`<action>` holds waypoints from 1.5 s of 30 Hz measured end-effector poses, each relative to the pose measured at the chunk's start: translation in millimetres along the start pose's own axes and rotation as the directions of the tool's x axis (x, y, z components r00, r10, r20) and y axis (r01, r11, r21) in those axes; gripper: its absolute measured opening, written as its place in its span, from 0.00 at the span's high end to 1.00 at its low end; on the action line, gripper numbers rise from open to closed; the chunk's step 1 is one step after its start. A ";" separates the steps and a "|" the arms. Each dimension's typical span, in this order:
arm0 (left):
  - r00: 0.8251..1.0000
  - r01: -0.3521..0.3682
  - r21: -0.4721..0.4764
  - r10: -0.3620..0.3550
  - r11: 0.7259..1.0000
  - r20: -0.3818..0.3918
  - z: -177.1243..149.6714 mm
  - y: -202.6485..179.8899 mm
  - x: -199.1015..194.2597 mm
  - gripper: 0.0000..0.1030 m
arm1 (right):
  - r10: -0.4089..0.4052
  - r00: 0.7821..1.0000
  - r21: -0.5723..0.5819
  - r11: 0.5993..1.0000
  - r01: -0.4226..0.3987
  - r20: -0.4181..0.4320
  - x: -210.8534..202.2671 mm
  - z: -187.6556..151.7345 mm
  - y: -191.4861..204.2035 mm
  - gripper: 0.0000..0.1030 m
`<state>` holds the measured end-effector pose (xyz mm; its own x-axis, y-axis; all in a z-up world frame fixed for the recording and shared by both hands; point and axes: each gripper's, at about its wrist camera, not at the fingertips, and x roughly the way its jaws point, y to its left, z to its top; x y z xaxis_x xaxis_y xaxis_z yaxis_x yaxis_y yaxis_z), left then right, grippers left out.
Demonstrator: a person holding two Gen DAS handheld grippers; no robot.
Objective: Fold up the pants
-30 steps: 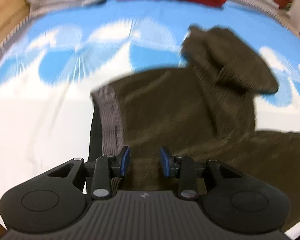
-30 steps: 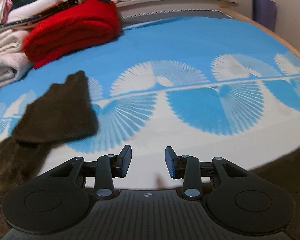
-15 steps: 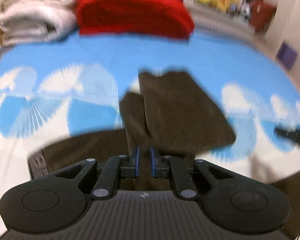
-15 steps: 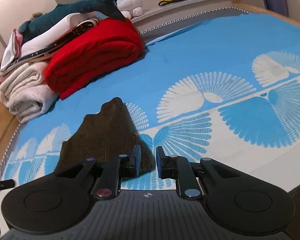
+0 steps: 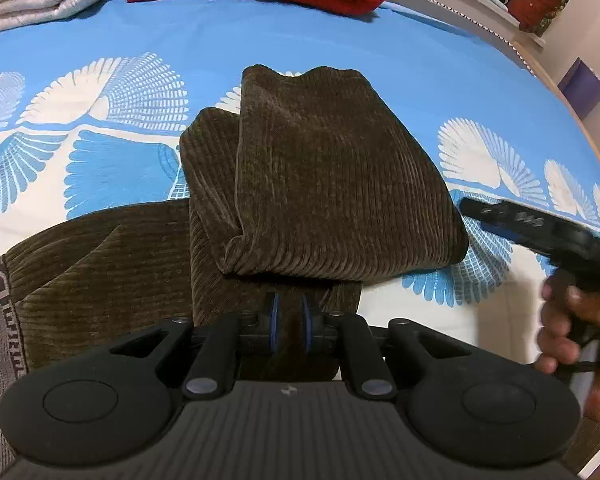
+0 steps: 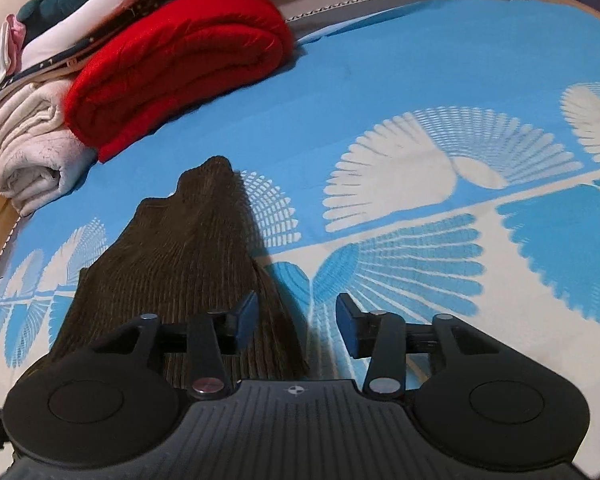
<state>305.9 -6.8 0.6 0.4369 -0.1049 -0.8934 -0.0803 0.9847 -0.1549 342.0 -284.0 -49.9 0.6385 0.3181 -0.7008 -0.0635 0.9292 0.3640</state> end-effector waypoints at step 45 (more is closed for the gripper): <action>0.995 0.102 -0.014 -0.103 0.995 -0.020 21.5 25.5 -7.3 0.81 | 0.404 0.910 0.535 0.791 -0.297 -0.092 39.8 -27.7 -8.7 0.59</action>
<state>320.0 22.0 12.3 0.4249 -0.2082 -0.8810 -0.0481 0.9666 -0.2517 346.7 -274.2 -97.9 0.4854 0.6819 -0.5473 0.1702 0.5403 0.8241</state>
